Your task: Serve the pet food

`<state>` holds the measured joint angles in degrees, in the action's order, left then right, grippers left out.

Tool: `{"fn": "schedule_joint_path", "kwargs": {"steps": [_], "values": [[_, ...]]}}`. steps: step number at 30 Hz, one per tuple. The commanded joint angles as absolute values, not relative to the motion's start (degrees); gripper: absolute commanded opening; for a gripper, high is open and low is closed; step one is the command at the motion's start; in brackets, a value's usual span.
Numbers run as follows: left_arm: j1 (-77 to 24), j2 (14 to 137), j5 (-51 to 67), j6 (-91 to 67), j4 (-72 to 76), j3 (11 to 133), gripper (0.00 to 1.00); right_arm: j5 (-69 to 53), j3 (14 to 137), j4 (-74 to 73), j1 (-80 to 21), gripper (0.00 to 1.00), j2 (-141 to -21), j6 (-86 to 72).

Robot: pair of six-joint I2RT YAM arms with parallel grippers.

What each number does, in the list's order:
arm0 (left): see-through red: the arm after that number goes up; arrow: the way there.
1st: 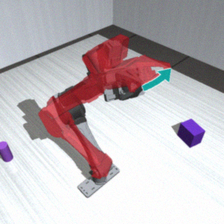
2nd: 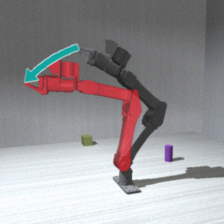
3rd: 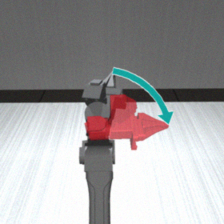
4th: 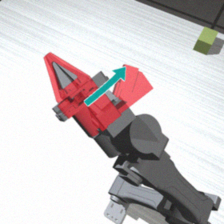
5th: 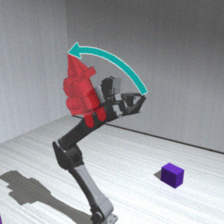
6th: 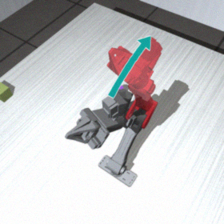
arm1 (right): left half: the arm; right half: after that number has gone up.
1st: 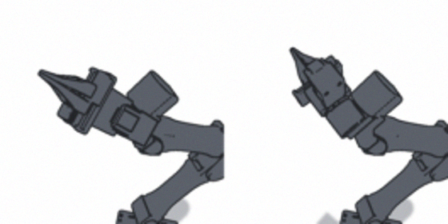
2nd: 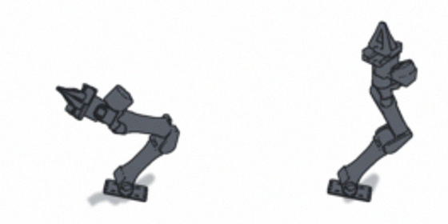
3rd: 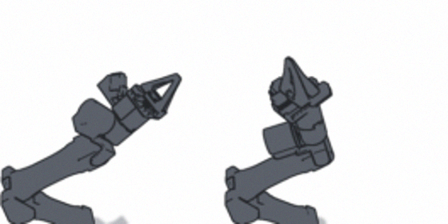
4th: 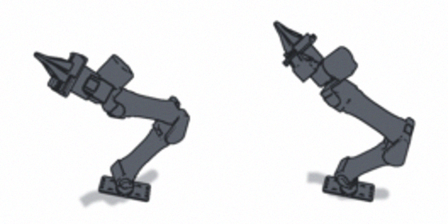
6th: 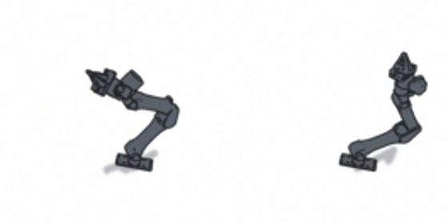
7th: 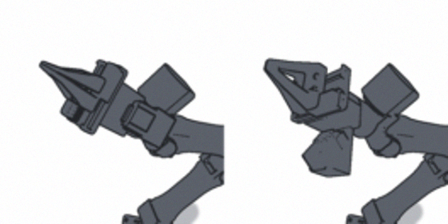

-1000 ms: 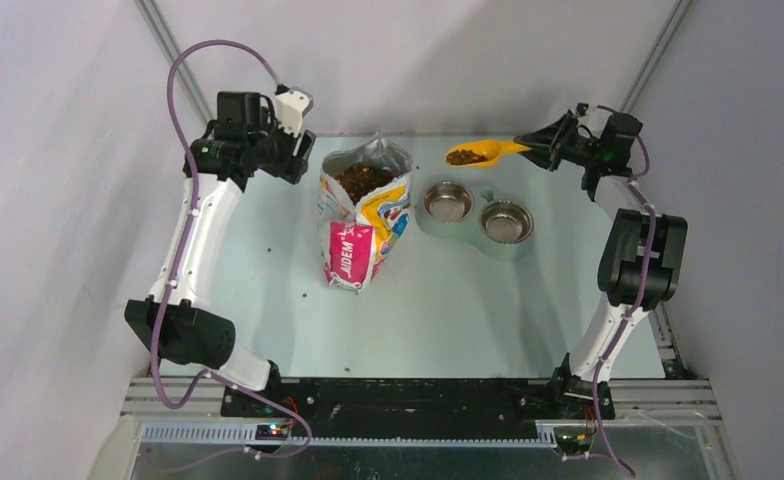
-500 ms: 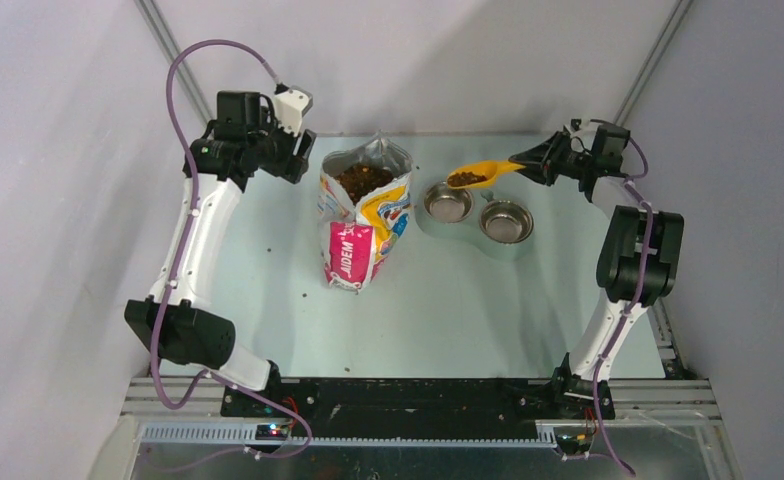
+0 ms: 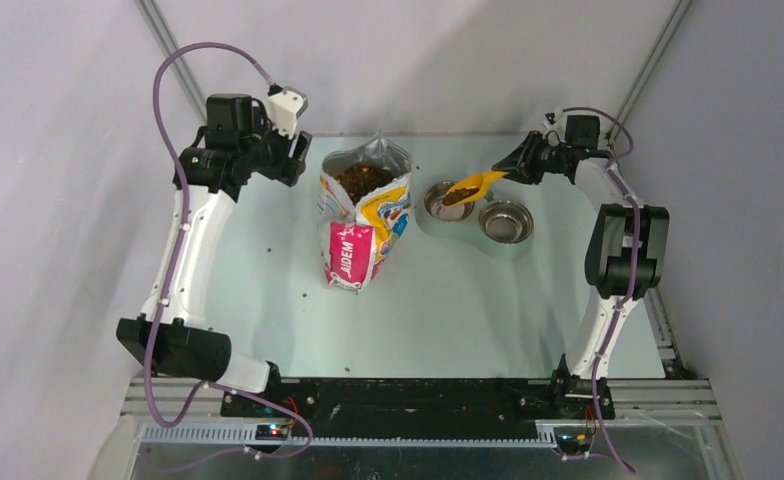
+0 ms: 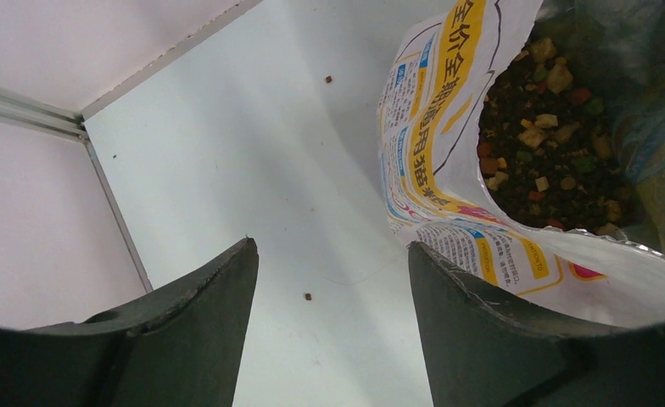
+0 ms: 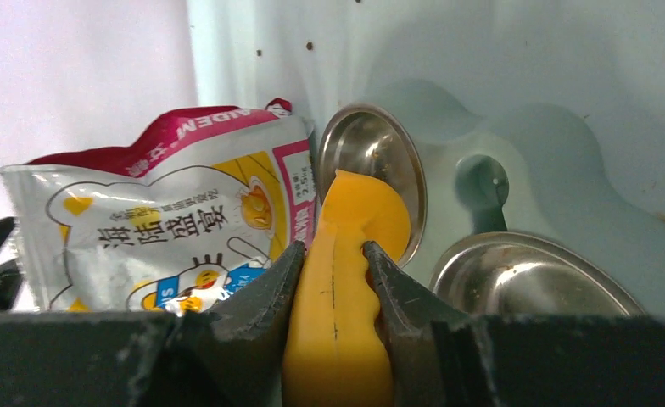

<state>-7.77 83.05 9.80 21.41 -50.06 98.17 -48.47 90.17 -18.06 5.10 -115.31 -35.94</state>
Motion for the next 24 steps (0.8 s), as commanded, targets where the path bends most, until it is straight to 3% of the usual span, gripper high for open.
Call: {"fn": "schedule_joint_path", "kwargs": {"steps": [1,10,24], "values": [[-7.9,80.4,11.9,20.3,-47.9,97.5,0.72,-40.5,96.4,-25.6,2.8,0.0,-114.7,-25.7],[-7.8,78.7,14.5,19.0,-46.7,97.0,0.72,-29.7,100.4,-31.5,-3.8,0.0,-111.3,-12.6],[-7.9,75.0,17.5,16.5,-43.2,93.5,0.72,-2.7,102.6,-33.8,-18.7,0.0,-102.4,16.1]]}}
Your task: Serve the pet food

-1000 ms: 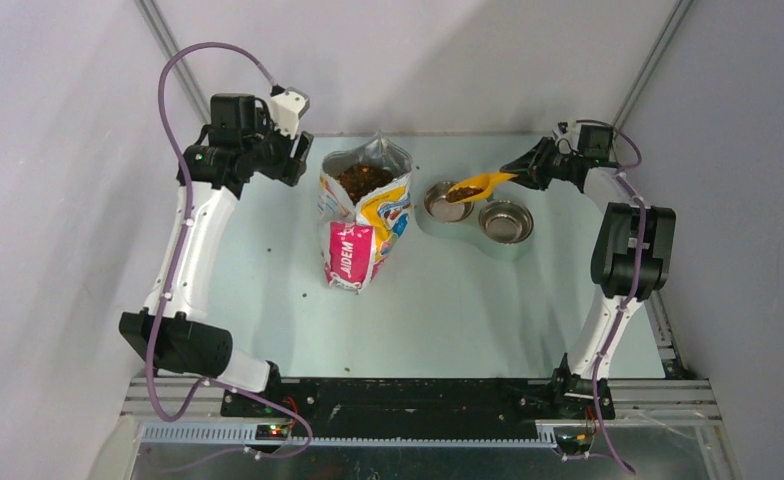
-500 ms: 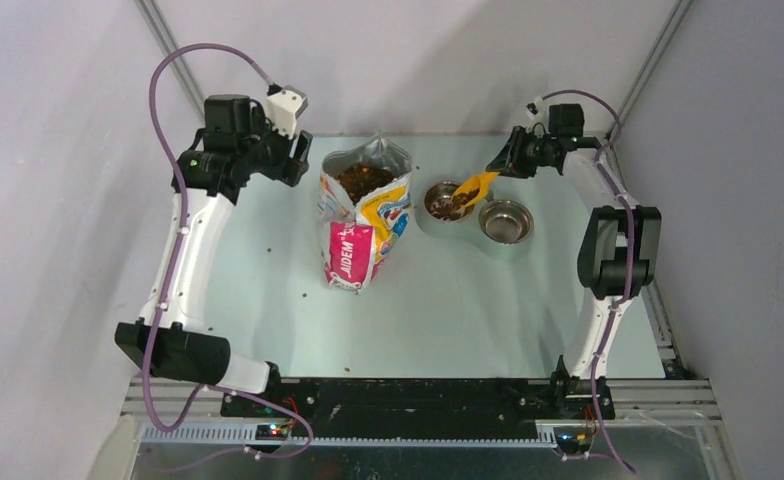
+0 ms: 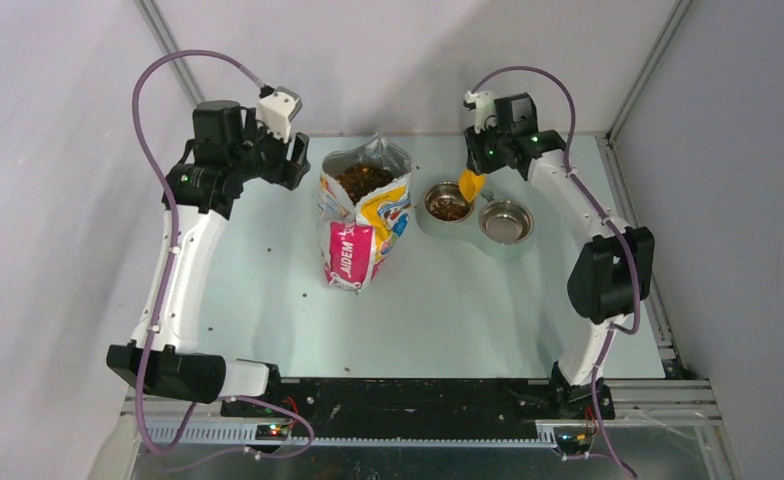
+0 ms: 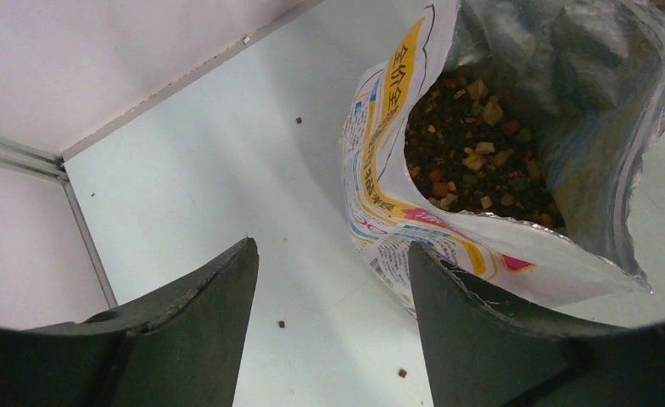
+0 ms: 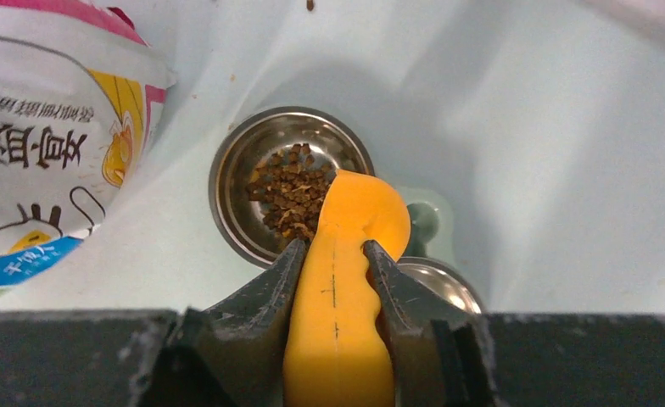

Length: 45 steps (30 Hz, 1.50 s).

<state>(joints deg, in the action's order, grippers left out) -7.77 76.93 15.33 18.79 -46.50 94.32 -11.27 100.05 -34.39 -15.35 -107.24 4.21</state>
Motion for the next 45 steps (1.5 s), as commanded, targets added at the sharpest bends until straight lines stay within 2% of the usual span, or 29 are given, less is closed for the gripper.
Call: {"fn": "schedule_joint_path", "kwargs": {"steps": [1,5,10,13,15,24,26,31,38,42,45], "values": [[-7.9,74.9,17.6,16.1,-42.8,93.2,0.72,-2.2,101.7,-33.7,-20.0,0.0,-102.1,17.5],[-7.9,74.7,18.0,15.6,-41.8,92.3,0.72,-1.5,99.8,-33.8,-20.5,0.0,-100.8,19.9],[-7.9,74.8,18.6,15.1,-41.5,92.2,0.72,-8.1,99.7,-35.6,-18.6,0.0,-100.3,20.6],[-7.9,75.0,18.9,14.8,-41.1,92.3,0.72,-19.4,103.9,-36.4,-12.6,0.0,-101.6,7.4],[-7.9,75.2,19.0,14.4,-40.8,92.1,0.72,-21.5,105.3,-34.5,-9.9,0.0,-102.1,3.3],[-7.8,75.1,19.4,13.0,-40.4,92.2,0.72,-17.9,104.9,-36.7,-11.0,0.0,-103.1,9.6],[-7.8,75.2,19.3,13.1,-40.6,92.3,0.72,-25.8,106.5,-36.7,-9.0,0.0,-103.6,3.2],[-7.8,75.0,19.0,13.1,-41.0,91.8,0.72,-29.3,110.8,-35.1,-8.1,0.0,-102.9,-0.3],[-7.8,75.2,19.7,9.0,-39.1,90.1,0.73,-34.4,118.9,-26.5,-6.3,0.0,-102.1,-17.2],[-7.8,76.0,19.9,4.7,-38.1,90.3,0.73,-38.8,123.8,-22.9,-8.9,0.0,-103.5,-22.5],[-7.7,75.9,18.6,1.0,-37.4,89.4,0.73,-40.5,125.9,-23.1,-12.6,0.0,-104.0,-20.3]]}}
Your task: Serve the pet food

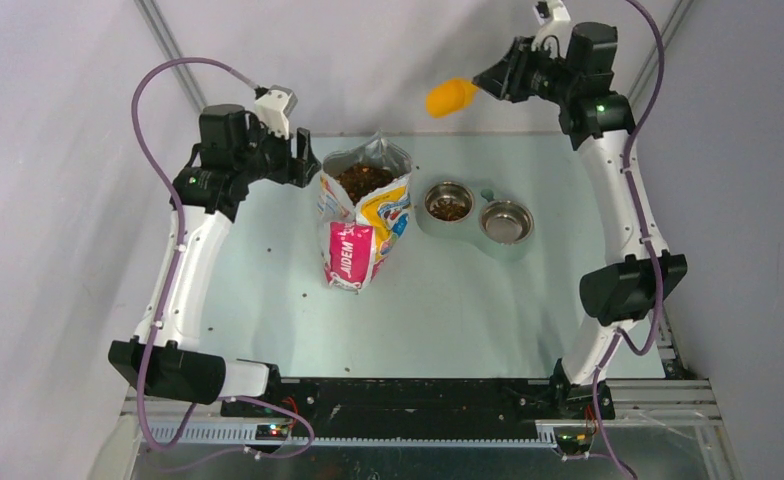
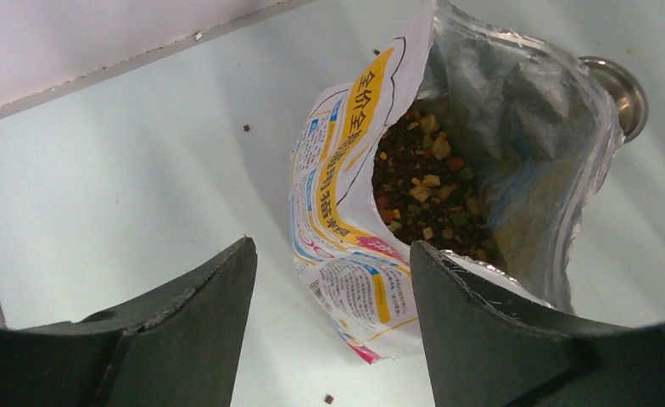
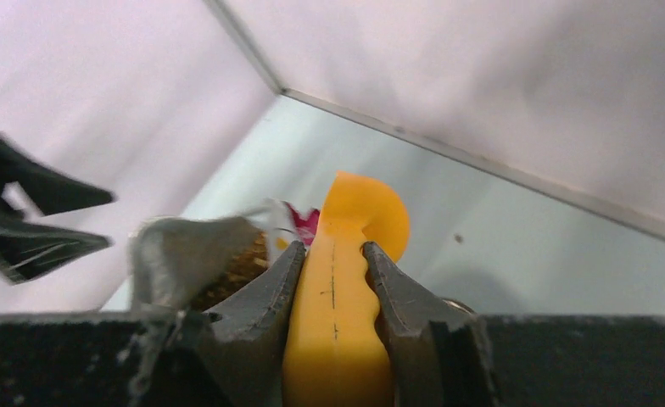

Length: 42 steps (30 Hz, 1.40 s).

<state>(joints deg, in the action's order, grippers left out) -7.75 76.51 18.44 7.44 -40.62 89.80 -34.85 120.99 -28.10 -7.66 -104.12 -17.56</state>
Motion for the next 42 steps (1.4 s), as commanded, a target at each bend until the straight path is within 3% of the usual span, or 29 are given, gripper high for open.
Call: {"fn": "schedule_joint_path", "kwargs": {"steps": [1,6,13,18,27,34,42], "values": [[-7.6,75.8,18.6,-1.4,-37.6,89.2,0.74,-40.8,126.8,-24.8,-14.9,0.0,-104.3,-16.9],[-7.5,74.3,17.5,-4.1,-38.6,87.0,0.73,-40.8,129.0,-33.7,-21.7,0.0,-105.8,-2.7],[-7.4,69.8,17.6,-4.7,-36.4,83.4,0.73,-40.5,138.9,-46.8,-27.2,0.0,-112.1,3.6],[-7.3,65.5,14.6,-3.4,-35.7,80.8,0.73,-33.5,141.0,-54.0,-31.8,0.0,-116.1,9.3],[-5.8,61.0,13.5,-1.7,-36.1,78.2,0.74,-7.7,143.5,-50.6,-38.2,0.0,-125.2,3.9],[-5.7,59.4,14.5,-1.6,-37.7,77.1,0.74,-3.3,146.4,-50.6,-38.5,0.0,-130.7,2.1],[-5.0,61.3,15.0,-2.8,-36.9,77.9,0.74,-4.8,138.9,-52.8,-39.7,0.0,-131.1,5.6]]}}
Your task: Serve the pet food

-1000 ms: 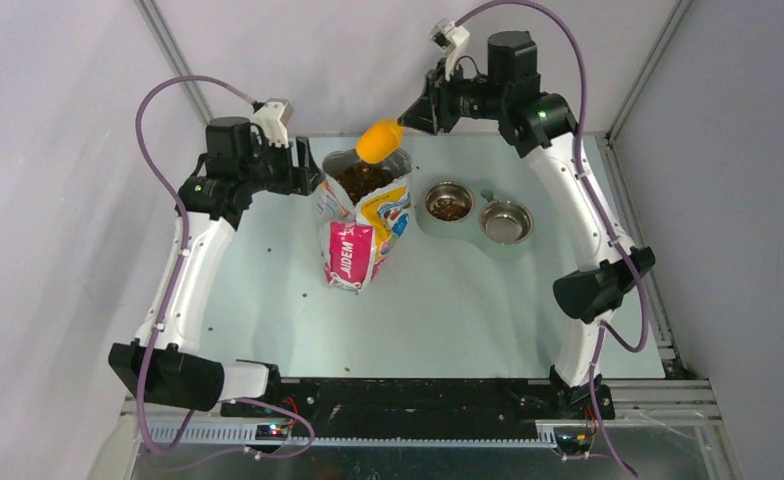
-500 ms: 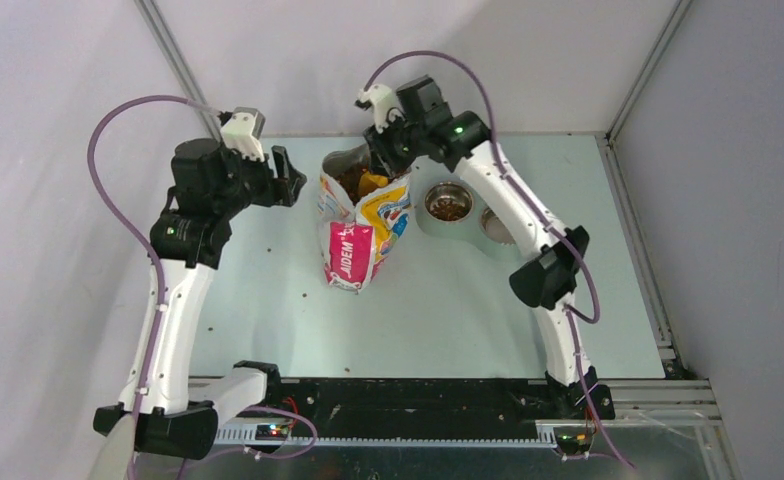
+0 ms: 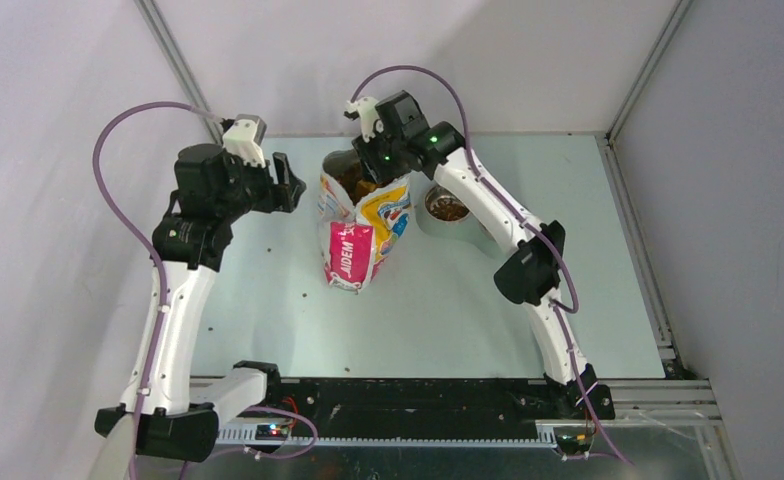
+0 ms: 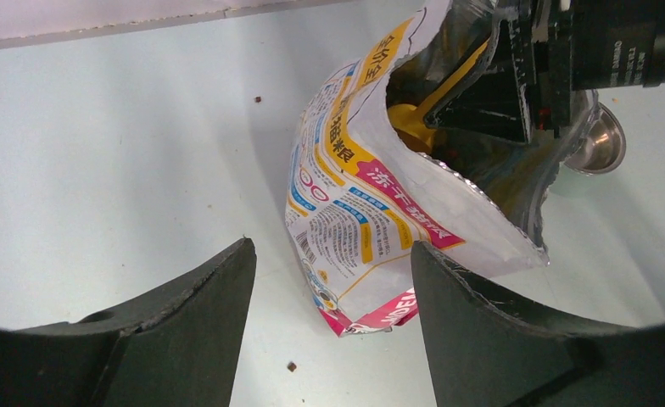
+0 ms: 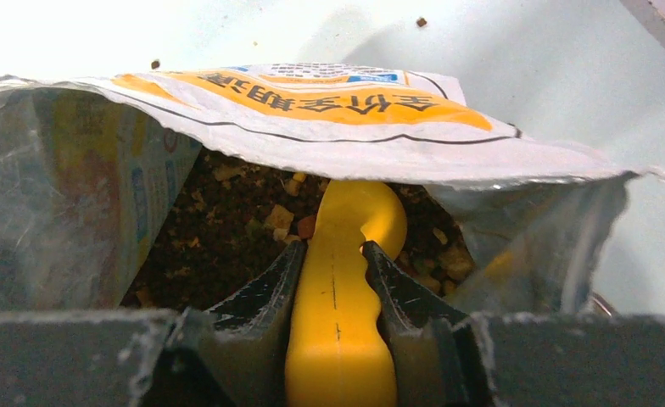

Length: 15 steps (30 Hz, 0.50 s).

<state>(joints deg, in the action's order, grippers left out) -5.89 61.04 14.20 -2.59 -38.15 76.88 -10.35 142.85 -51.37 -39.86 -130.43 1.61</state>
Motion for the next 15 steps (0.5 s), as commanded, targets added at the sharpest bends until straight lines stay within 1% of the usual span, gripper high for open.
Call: {"fn": "schedule_joint_path", "kwargs": {"steps": [1,7,12,15], "values": [[-4.6,61.4,15.1,-3.3,-36.8,77.8,0.74,-5.8,137.0,-53.7,-40.1,0.0,-131.0,5.8],[-3.8,61.5,15.7,-4.3,-36.7,77.3,0.74,-12.8,132.5,-56.9,-40.7,0.0,-131.2,4.3],[-3.6,61.8,15.5,-4.2,-37.0,77.3,0.74,-27.2,133.1,-56.7,-40.2,0.0,-130.8,1.0],[-3.4,62.5,15.6,-4.5,-36.9,77.5,0.74,-31.5,134.2,-56.3,-39.5,0.0,-131.1,-0.9]]}}
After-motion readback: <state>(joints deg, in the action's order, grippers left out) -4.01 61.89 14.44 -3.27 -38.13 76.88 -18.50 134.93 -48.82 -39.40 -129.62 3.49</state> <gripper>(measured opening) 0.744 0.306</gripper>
